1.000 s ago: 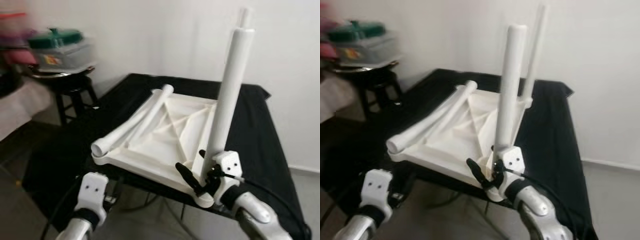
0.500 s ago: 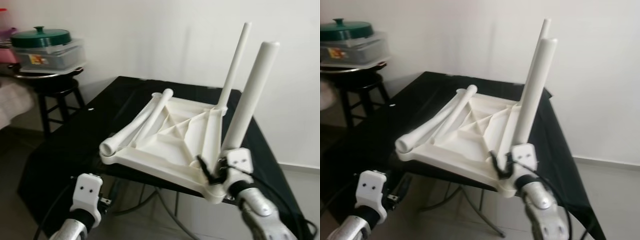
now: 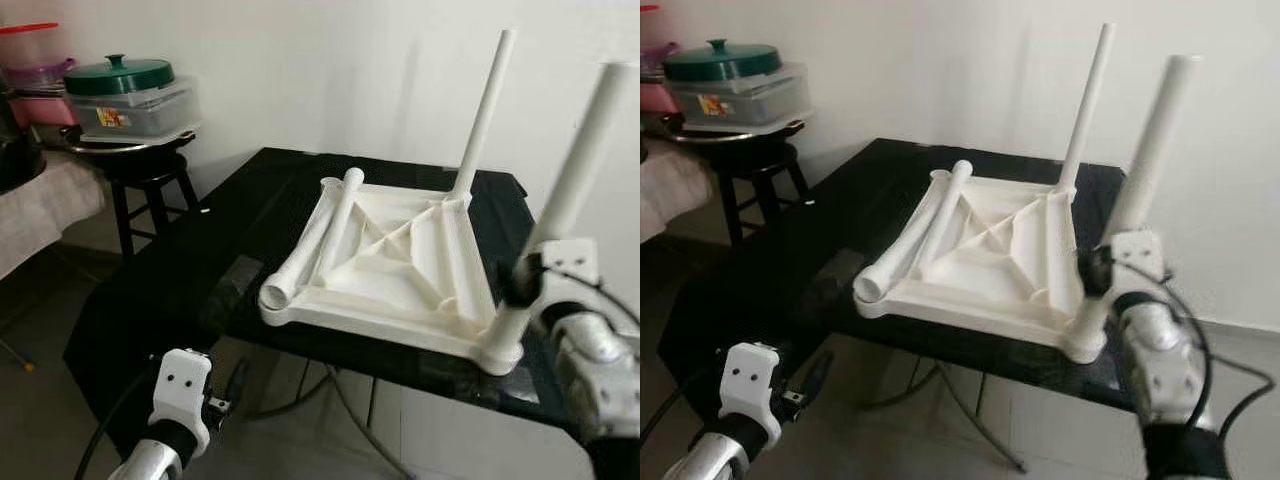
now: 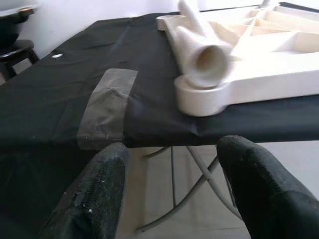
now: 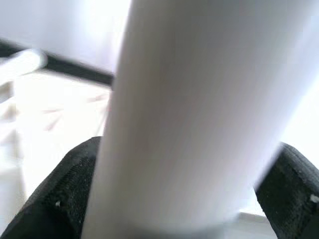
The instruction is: Building children table
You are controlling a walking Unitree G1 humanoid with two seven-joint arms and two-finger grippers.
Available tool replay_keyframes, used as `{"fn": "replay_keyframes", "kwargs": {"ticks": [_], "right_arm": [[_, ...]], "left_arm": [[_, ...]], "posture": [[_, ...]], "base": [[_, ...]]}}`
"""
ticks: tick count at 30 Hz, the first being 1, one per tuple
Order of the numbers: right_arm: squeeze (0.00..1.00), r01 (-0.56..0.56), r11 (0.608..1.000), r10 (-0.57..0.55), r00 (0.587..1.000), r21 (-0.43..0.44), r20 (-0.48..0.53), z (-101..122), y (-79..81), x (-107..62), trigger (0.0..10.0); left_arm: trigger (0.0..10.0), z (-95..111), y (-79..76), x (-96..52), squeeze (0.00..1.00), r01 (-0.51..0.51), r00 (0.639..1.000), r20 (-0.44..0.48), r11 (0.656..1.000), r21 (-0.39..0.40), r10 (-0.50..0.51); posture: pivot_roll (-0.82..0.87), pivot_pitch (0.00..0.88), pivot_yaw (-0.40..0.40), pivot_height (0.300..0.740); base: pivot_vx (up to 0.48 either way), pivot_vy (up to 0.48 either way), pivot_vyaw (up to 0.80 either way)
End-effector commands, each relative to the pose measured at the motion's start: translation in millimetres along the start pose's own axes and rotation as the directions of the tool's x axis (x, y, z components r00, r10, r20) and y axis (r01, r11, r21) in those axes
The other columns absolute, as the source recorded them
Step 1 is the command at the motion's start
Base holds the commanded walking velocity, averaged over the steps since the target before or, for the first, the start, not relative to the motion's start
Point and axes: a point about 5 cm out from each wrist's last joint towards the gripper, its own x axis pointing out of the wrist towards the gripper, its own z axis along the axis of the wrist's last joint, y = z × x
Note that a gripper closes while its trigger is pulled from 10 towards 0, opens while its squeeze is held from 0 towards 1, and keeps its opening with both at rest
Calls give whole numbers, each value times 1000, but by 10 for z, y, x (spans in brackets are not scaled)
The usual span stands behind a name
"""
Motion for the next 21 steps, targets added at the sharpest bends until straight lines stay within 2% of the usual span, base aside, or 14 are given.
{"fn": "replay_keyframes", "kwargs": {"ticks": [1,2,4,6,7,13,16,17,18,19,20,21], "right_arm": [[0,91,995,-91,996,-32,1,-4,-180,42,10000],[0,156,985,-157,988,-74,-10,10,-342,99,10000],[0,156,985,-157,988,-74,-10,10,-342,99,10000],[0,252,962,-255,967,-103,-15,53,-552,184,10000],[0,286,952,-288,958,-105,-4,102,-601,217,10000],[0,278,957,-276,960,-80,40,215,-528,257,10000],[0,188,982,-187,981,-9,58,212,-213,85,10000],[0,188,982,-187,981,-9,58,212,-213,85,10000],[0,161,987,-161,985,16,61,194,-140,34,10000],[0,82,994,-88,994,76,71,172,6,-57,10000],[0,82,994,-88,994,76,71,172,6,-57,10000],[0,-11,991,-2,995,131,103,163,174,-180,10000]], "left_arm": [[10000,14,11,-13,0,-1,1000,1,1000,10,1],[10000,17,10,-16,0,-2,1000,2,1000,10,2],[10000,17,10,-16,0,-2,1000,2,1000,10,2],[10000,21,5,-22,0,0,1000,3,1000,10,0],[10000,24,3,-24,0,2,1000,3,1000,10,-2],[10000,29,-2,-28,0,6,1000,4,1000,9,-6],[10000,34,-2,-32,0,2,1000,6,1000,4,-2],[10000,34,-2,-32,0,2,1000,6,1000,4,-2],[10000,34,0,-33,0,1,1000,6,1000,3,-1],[10000,35,3,-31,0,3,1000,7,1000,2,-3],[10000,35,3,-31,0,3,1000,7,1000,2,-3],[10000,37,7,-27,0,8,1000,8,1000,1,-8]], "posture": [[-16,8,-34,740],[-12,11,-33,740],[-12,11,-33,740],[-9,14,-29,740],[-9,14,-29,740],[-9,16,-36,740],[-16,23,-37,740],[-16,23,-37,740],[-16,23,-37,740],[-28,27,-35,740],[-28,27,-35,740],[-38,28,-31,740]], "base": [[0,0,0],[0,0,0],[0,0,0],[0,0,0],[0,0,0],[0,0,0],[0,0,0],[0,0,0],[0,0,0],[0,0,0],[0,0,0],[0,0,0]]}}
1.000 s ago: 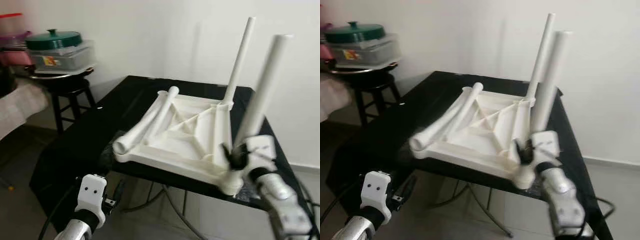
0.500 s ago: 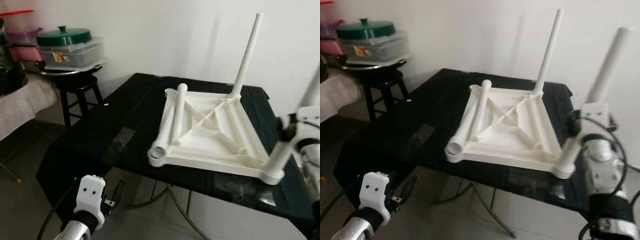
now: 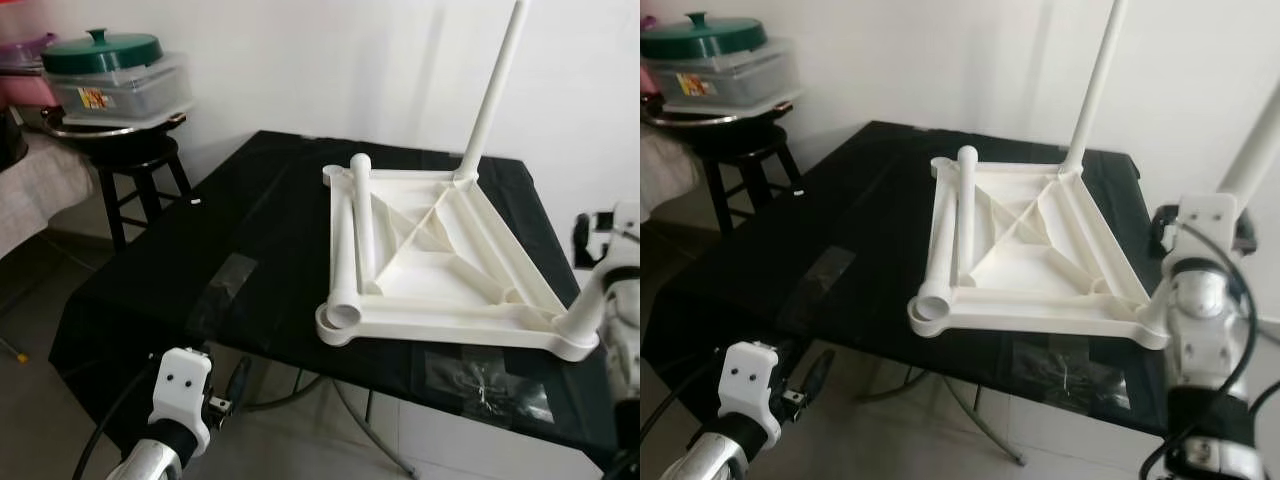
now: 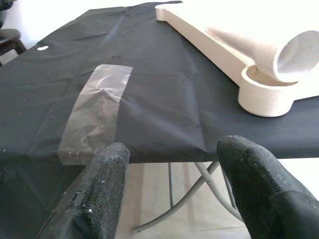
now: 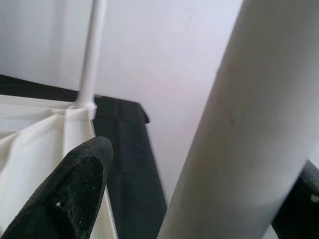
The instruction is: Building children table
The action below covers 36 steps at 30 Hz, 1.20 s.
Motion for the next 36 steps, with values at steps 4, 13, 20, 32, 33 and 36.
{"fn": "replay_keyframes", "kwargs": {"ticks": [4,13,20,32,33,36], "right_arm": [[0,-207,973,202,978,99,59,15,354,-267,10000],[0,-271,958,262,961,92,91,-109,351,-595,10000],[0,-84,996,86,994,31,-72,-369,112,-639,10000],[0,186,981,-173,971,64,-164,-408,-357,-520,10000],[0,186,981,-173,971,64,-164,-408,-357,-520,10000],[0,255,967,-247,953,23,-177,-458,-472,-560,10000]], "left_arm": [[10000,-3,13,-8,0,10,1000,-8,1000,0,-10],[10000,2,15,17,0,28,1000,-2,1000,2,-28],[10000,2,13,22,0,22,1000,0,1000,2,-22],[10000,-8,0,16,0,29,1000,0,1000,5,-29],[10000,-8,0,16,0,29,1000,0,1000,5,-29],[10000,-10,2,15,0,29,1000,0,1000,6,-29]], "posture": [[-38,28,-31,740],[-57,26,-28,740],[-56,24,-32,740],[-52,12,-41,740],[-52,12,-41,740],[-51,13,-37,740]], "base": [[0,0,0],[0,0,0],[0,0,0],[0,0,0],[0,0,0],[0,0,0]]}}
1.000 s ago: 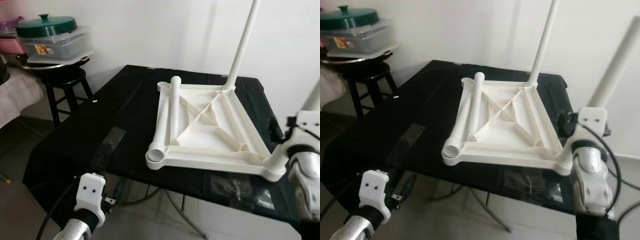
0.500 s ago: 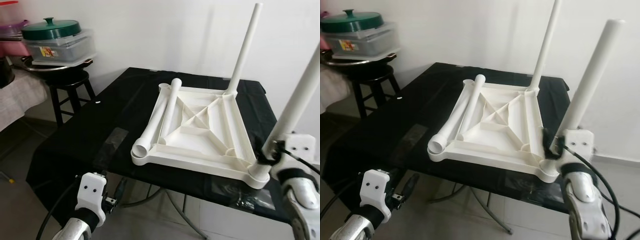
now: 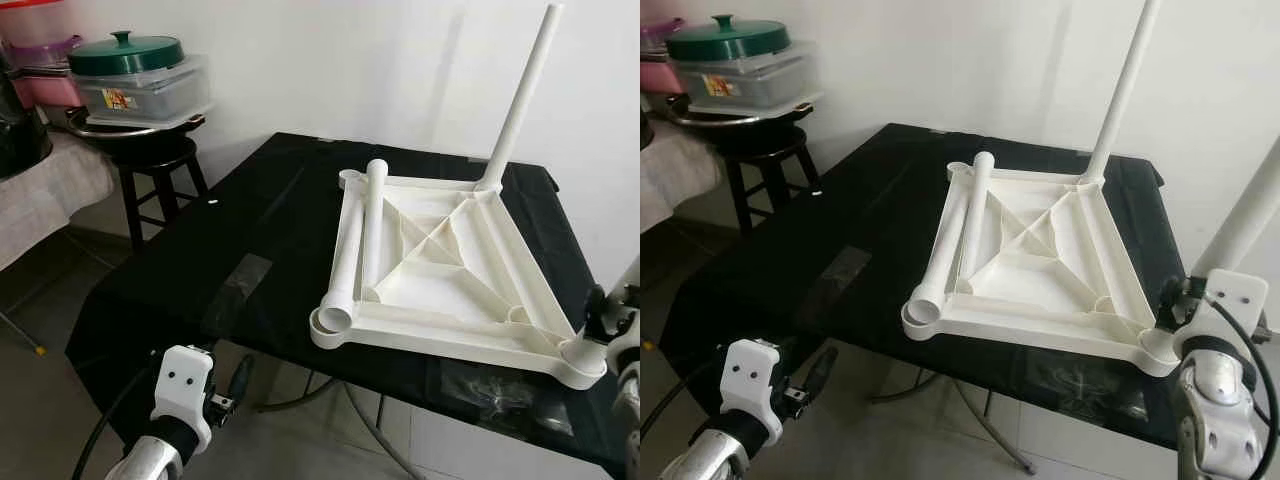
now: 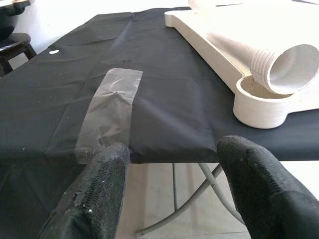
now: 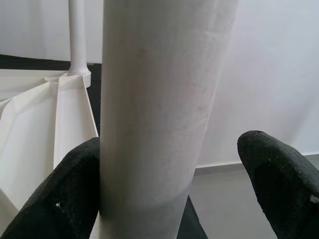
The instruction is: Building children table
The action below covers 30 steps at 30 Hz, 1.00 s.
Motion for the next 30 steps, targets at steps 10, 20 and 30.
{"fn": "replay_keyframes", "kwargs": {"ticks": [10,20,30], "right_arm": [[0,-132,991,133,991,22,-16,-39,142,-159,10000],[0,-209,977,211,976,40,-62,-168,169,-477,10000],[0,-772,626,778,612,107,-140,-348,1027,-1032,10000]], "left_arm": [[10000,-33,14,-3,0,15,1000,-17,1000,7,-15],[10000,-33,24,-5,0,3,1000,-14,1000,2,-3],[10000,-23,52,45,0,-14,1000,-10,1000,3,14]], "posture": [[-60,21,-36,740],[-77,33,-40,740],[-57,15,-40,740]], "base": [[0,0,0],[0,0,0],[0,0,0]]}}
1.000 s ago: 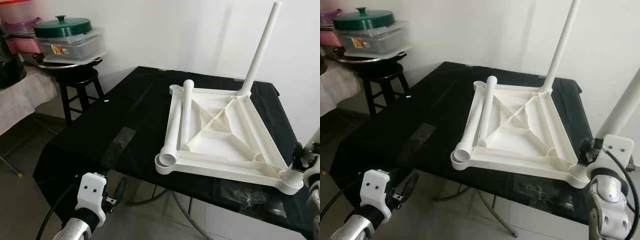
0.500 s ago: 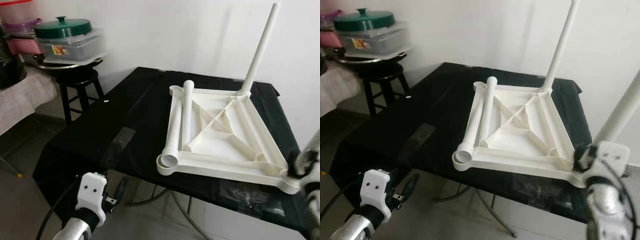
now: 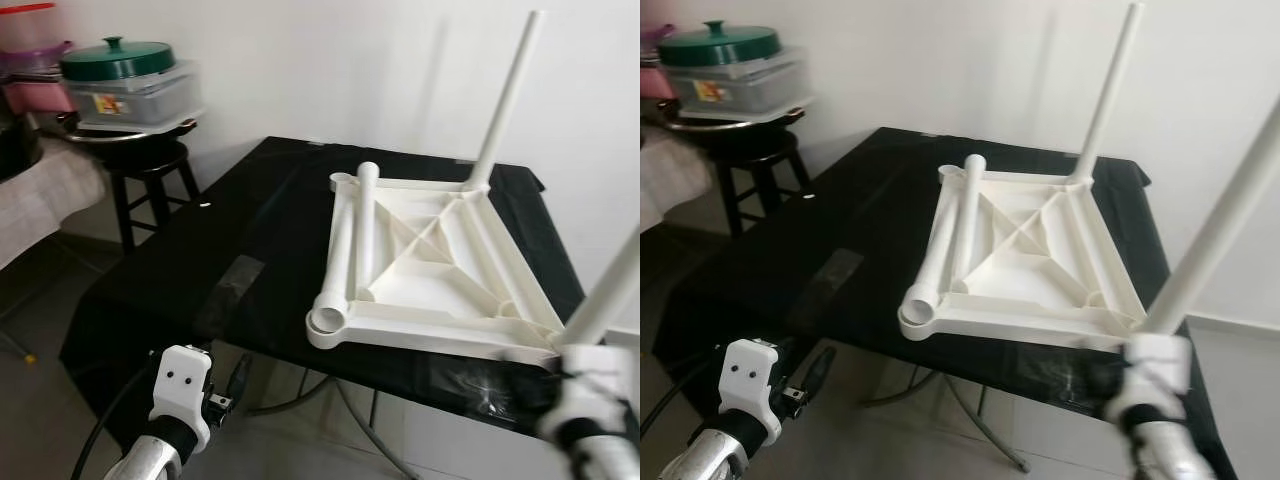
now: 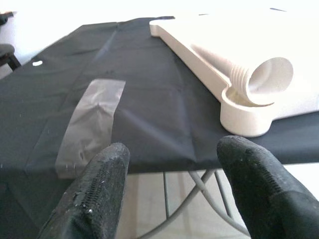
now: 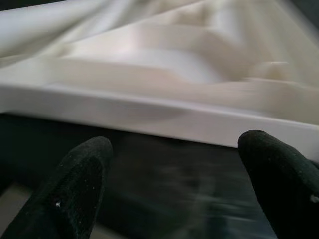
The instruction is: Building children table
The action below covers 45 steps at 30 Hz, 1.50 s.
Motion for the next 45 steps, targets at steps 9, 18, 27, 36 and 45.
{"fn": "replay_keyframes", "kwargs": {"ticks": [9,18,27,36,45], "right_arm": [[0,-282,949,306,929,-139,209,431,765,496,10000],[0,-311,939,338,912,-145,233,518,891,658,10000],[0,-315,939,339,911,-136,234,497,872,744,10000],[0,-314,940,337,915,-134,221,476,861,847,10000],[0,-334,936,351,910,-114,221,454,872,890,10000]], "left_arm": [[10000,23,122,93,0,-107,994,14,993,41,107],[10000,46,118,134,0,-136,990,44,990,20,135],[10000,16,102,175,0,-155,987,32,988,-13,155],[10000,10,-31,149,0,-110,993,44,992,-59,113],[10000,-1,-2,249,0,-100,993,59,993,-58,104]], "posture": [[-22,0,-48,740],[-17,0,-61,740],[-45,0,-53,740],[-53,0,-45,740],[-52,0,-39,740]], "base": [[0,0,0],[0,0,0],[0,294,0],[0,53,-711],[0,0,-800]]}}
